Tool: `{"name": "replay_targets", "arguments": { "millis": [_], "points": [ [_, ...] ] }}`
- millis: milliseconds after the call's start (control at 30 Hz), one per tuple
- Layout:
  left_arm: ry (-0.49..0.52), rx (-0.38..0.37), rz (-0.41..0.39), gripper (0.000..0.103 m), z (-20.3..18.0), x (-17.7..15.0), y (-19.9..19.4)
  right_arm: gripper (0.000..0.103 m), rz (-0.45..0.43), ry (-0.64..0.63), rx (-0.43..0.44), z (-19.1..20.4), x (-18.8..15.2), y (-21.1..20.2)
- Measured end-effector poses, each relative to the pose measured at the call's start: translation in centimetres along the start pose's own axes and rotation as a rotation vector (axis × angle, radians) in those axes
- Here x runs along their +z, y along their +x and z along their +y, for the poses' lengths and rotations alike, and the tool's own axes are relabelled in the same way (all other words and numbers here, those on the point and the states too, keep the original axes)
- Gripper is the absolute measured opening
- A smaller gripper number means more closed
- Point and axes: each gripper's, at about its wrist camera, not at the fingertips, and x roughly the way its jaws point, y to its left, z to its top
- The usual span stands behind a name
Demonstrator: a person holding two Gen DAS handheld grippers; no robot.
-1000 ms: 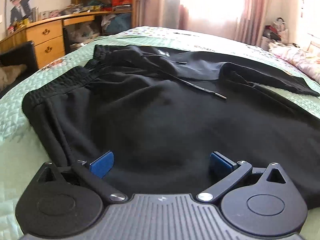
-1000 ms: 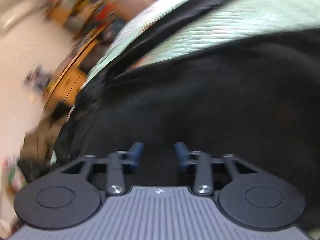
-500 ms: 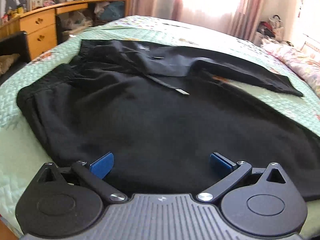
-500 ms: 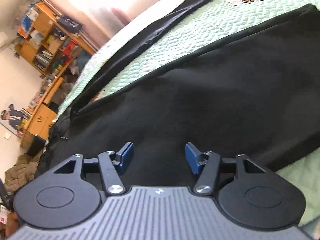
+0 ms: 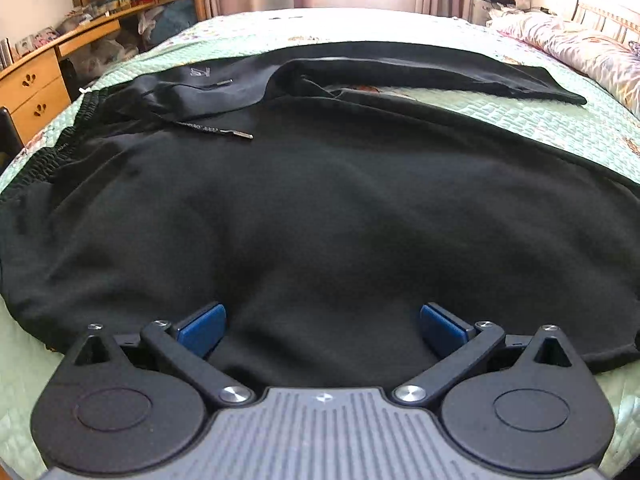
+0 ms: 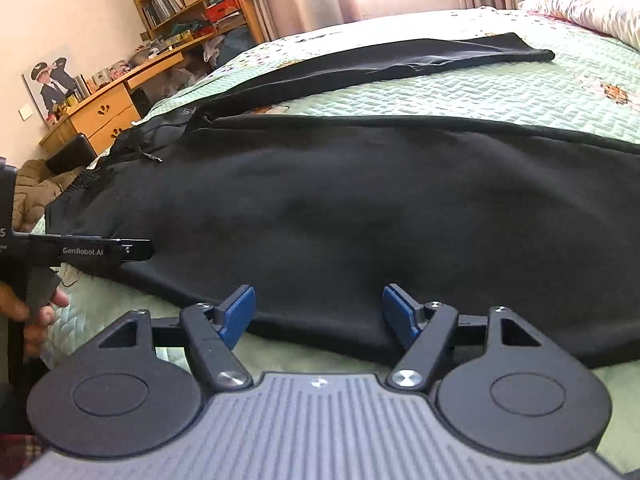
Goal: Fold clothes
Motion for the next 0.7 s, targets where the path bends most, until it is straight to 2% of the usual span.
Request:
{"name": "replay_targets", "arguments": {
  "millis": [333, 400, 433, 467, 500, 600, 700],
  "points": [
    [-0.005, 0.006, -0.001, 0.103, -0.1, 0.2, -0.3, 0.073, 0.007, 0.156, -0.067, -3.6, 1.0, -1.9],
    [-0.006, 0.004, -0.004, 0.103, 0.0, 0.1, -0.3, 0.076, 0.009, 0.187, -0.081, -4.4, 1.2, -2.3],
    [-0.005, 0.003, -0.004, 0.103, 0.1, 0.1, -0.4, 0.081, 0.008, 0.201, -0.091, -4.7, 1.3, -2.5],
    [-0.006, 0.002, -0.001, 0.103, 0.1, 0.2, -0.4, 0.087, -0.004, 0.195, -0.126, -4.4, 1.5, -3.0],
    [-0.010, 0.001, 0.003, 0.103, 0.1, 0.3, -0.4, 0.089, -0.016, 0.188, -0.158, -4.2, 1.7, -3.4],
    [-0.019, 0.001, 0.024, 0.103, 0.1, 0.6, -0.3, 0.090, -0.044, 0.114, -0.169, -2.3, 1.9, -3.6],
    [-0.018, 0.005, 0.048, 0.103, 0.0, 0.9, -0.2, 0.094, -0.005, 0.044, -0.163, -1.1, 1.4, -2.2]
  ]
}}
